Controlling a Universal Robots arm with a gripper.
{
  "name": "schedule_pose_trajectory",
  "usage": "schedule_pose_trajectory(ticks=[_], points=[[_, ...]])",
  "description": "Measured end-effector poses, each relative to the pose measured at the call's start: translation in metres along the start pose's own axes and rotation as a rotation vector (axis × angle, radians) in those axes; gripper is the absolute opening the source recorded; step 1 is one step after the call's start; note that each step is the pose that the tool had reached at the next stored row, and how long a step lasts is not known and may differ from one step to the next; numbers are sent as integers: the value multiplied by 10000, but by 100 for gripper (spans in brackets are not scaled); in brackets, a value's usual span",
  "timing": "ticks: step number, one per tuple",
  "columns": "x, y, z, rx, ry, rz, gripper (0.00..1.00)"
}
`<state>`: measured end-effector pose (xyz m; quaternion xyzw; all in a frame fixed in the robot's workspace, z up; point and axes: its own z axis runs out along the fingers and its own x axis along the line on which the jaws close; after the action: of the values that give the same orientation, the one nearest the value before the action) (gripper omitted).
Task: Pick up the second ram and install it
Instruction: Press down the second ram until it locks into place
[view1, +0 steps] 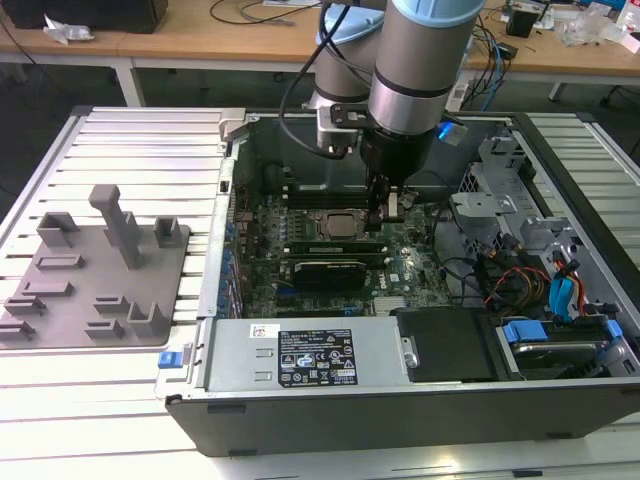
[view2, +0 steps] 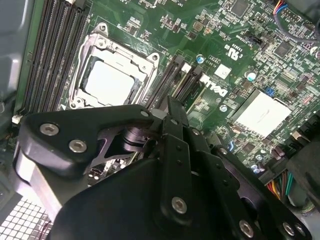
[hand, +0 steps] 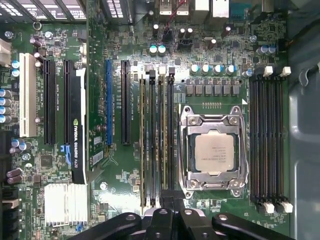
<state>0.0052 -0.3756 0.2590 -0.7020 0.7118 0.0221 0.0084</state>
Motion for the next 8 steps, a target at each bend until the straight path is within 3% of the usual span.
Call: schedule_pose_trajectory(ticks=[8], points=[[0, 29, 1, 0, 0, 1, 8]])
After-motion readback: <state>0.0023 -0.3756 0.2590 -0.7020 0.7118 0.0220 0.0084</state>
